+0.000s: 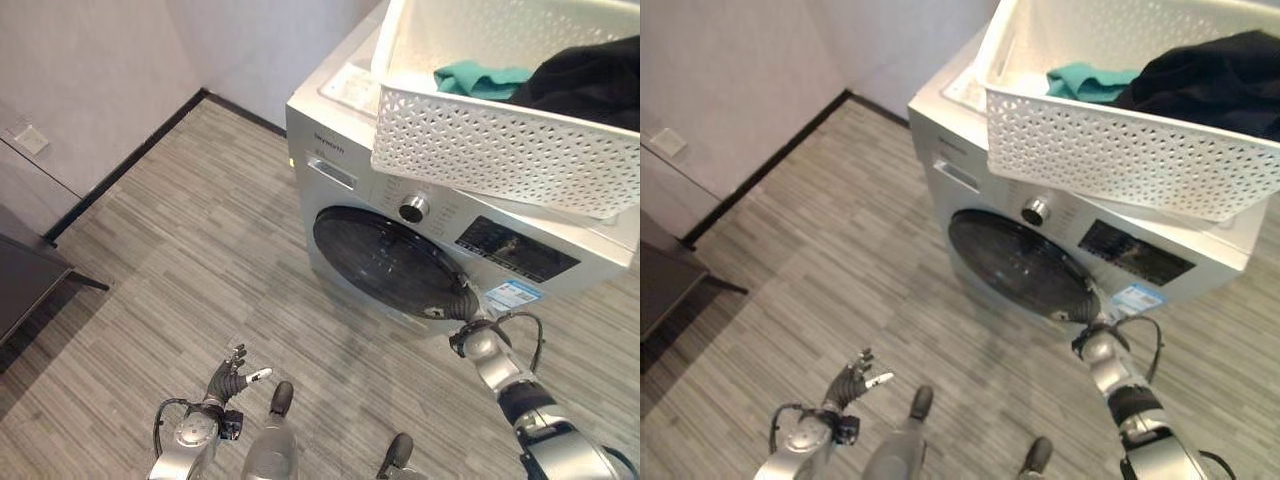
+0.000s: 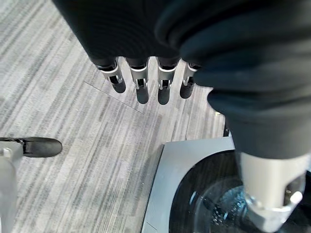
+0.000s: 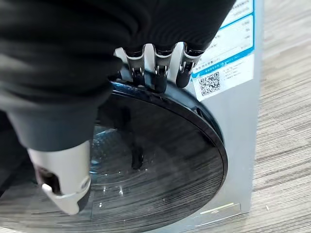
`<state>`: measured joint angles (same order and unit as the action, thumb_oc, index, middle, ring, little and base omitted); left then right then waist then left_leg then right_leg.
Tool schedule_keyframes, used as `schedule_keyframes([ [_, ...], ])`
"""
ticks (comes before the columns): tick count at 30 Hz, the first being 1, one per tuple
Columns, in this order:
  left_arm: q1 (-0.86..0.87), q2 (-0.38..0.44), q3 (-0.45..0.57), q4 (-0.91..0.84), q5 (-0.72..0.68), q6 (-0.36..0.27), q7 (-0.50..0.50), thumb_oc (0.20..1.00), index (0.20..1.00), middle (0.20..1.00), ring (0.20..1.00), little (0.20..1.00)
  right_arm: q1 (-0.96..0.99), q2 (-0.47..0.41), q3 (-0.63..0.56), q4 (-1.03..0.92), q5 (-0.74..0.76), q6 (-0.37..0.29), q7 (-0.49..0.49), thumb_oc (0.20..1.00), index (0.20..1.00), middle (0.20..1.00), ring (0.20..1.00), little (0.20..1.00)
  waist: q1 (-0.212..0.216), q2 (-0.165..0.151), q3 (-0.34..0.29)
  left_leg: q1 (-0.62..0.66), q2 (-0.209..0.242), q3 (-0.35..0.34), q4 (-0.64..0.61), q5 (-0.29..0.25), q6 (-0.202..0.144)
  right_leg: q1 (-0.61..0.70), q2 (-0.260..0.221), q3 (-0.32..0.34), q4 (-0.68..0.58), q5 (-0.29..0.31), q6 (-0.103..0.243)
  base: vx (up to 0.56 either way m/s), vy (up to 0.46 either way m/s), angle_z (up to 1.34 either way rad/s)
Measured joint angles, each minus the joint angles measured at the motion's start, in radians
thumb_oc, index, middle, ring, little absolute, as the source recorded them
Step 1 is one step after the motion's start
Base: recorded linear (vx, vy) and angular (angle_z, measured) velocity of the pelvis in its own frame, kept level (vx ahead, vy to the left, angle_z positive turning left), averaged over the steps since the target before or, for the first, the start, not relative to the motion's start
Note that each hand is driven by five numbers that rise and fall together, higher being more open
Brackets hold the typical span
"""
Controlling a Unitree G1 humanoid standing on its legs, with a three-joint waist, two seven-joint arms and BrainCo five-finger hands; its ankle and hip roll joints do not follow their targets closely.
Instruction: Grab the laundry basket,head to the washer,open it,put in the laundry and shut it.
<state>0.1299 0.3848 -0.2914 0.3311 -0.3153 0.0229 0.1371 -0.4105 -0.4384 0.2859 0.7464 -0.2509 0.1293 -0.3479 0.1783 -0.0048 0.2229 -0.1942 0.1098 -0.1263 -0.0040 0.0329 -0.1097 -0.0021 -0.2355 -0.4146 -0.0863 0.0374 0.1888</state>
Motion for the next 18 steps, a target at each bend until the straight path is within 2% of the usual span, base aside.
schedule_keyframes([
  [6,-0.015,-0.001,0.000,-0.006,-0.041,-0.034,0.015,1.000,1.000,1.000,1.000,1.000,-0.054,0.025,0.020,0.068,-0.031,0.003,-0.075,1.000,1.000,1.000,1.000,1.000,0.000,0.002,0.011,-0.022,0.000,0.000,0.001,0.004,-0.007,-0.024,0.000,0.004,0.000,0.007,-0.002,-0.03,0.010,-0.01],
  [11,-0.020,-0.003,-0.004,-0.012,-0.078,-0.040,0.022,1.000,1.000,1.000,1.000,1.000,-0.092,0.036,0.025,0.101,-0.039,0.009,-0.098,1.000,1.000,1.000,1.000,1.000,0.001,0.007,0.018,-0.048,0.000,-0.002,0.001,0.012,-0.018,-0.049,0.000,0.005,0.000,0.010,-0.009,0.00,0.000,0.00],
  [12,-0.021,-0.003,-0.004,-0.012,-0.079,-0.040,0.026,1.000,1.000,1.000,1.000,1.000,-0.097,0.036,0.026,0.107,-0.039,0.008,-0.104,0.906,0.906,0.906,0.906,0.906,0.000,0.007,0.018,-0.052,0.000,-0.002,0.002,0.013,-0.018,-0.052,0.000,0.004,0.000,0.011,-0.010,0.00,0.000,0.00],
  [13,-0.020,-0.002,-0.007,-0.013,-0.079,-0.040,0.034,1.000,1.000,1.000,1.000,1.000,-0.107,0.040,0.028,0.126,-0.038,0.006,-0.107,0.896,0.896,0.896,0.896,0.896,0.001,0.008,0.018,-0.053,0.000,-0.003,0.001,0.015,-0.017,-0.052,0.000,0.003,0.000,0.012,-0.011,0.00,0.000,0.00],
  [15,-0.020,-0.002,-0.008,-0.018,-0.079,-0.040,0.035,1.000,1.000,1.000,1.000,1.000,-0.126,0.047,0.029,0.162,-0.037,0.003,-0.112,0.727,0.727,0.727,0.727,0.727,0.001,0.007,0.018,-0.052,0.000,-0.004,0.002,0.015,-0.018,-0.051,0.000,0.003,-0.001,0.012,-0.011,0.00,0.000,0.00],
  [16,-0.020,-0.002,-0.009,-0.024,-0.079,-0.041,0.036,1.000,1.000,1.000,1.000,1.000,-0.142,0.049,0.034,0.191,-0.037,0.002,-0.115,0.391,0.391,0.391,0.391,0.391,0.003,0.008,0.018,-0.053,0.000,-0.006,0.001,0.018,-0.019,-0.052,0.000,0.002,-0.001,0.014,-0.012,0.00,0.000,0.00],
  [17,-0.020,-0.002,-0.009,-0.028,-0.079,-0.041,0.036,1.000,1.000,1.000,1.000,1.000,-0.158,0.050,0.046,0.216,-0.037,0.000,-0.118,0.228,0.228,0.228,0.228,0.228,0.002,0.008,0.018,-0.053,0.000,-0.007,0.001,0.019,-0.020,-0.052,0.000,0.002,-0.002,0.014,-0.012,0.00,0.000,0.00],
  [18,-0.020,-0.002,-0.009,-0.039,-0.079,-0.042,0.036,1.000,1.000,1.000,1.000,1.000,-0.178,0.051,0.055,0.246,-0.034,0.000,-0.118,0.200,0.200,0.200,0.200,0.200,0.004,0.010,0.019,-0.053,0.000,-0.009,0.000,0.020,-0.021,-0.051,0.001,0.001,-0.005,0.015,-0.013,0.00,0.000,0.00],
])
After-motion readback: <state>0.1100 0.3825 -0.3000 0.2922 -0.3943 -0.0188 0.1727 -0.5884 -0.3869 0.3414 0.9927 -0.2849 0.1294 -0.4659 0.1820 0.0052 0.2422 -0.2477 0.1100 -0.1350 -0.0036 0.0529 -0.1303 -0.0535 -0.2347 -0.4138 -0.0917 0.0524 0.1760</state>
